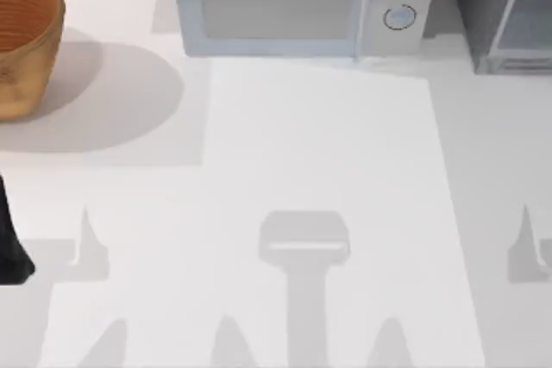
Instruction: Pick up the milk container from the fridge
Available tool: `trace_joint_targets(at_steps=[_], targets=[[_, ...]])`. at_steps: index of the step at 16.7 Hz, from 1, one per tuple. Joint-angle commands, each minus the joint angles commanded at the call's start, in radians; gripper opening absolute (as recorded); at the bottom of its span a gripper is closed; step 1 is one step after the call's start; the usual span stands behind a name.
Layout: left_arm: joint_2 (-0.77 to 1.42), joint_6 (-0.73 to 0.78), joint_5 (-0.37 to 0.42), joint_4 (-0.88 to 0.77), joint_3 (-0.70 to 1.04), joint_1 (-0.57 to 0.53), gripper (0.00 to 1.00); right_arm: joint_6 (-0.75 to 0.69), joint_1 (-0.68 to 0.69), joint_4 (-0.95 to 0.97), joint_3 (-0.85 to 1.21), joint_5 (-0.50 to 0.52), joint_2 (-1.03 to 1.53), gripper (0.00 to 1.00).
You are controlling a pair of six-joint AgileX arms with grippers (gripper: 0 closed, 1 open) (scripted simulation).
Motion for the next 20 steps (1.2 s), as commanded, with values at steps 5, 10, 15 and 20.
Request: trace_joint_targets(at_steps=[5,10,15,20], targets=[[0.0,0.0,0.0,0.0,0.0,0.0,1.0,0.001,-0.023,0.063,0.009,-0.024,0.062,1.0],[0.0,0.0,0.0,0.0,0.0,0.0,1.0,0.003,-0.125,0.37,0.046,-0.121,0.378,1.0],[0.0,0.0,0.0,0.0,0.0,0.0,1.0,0.009,-0.264,0.798,0.087,-0.254,0.888,1.0],[0.0,0.0,0.0,0.0,0.0,0.0,1.0,0.015,-0.398,1.193,0.126,-0.383,1.349,1.0]])
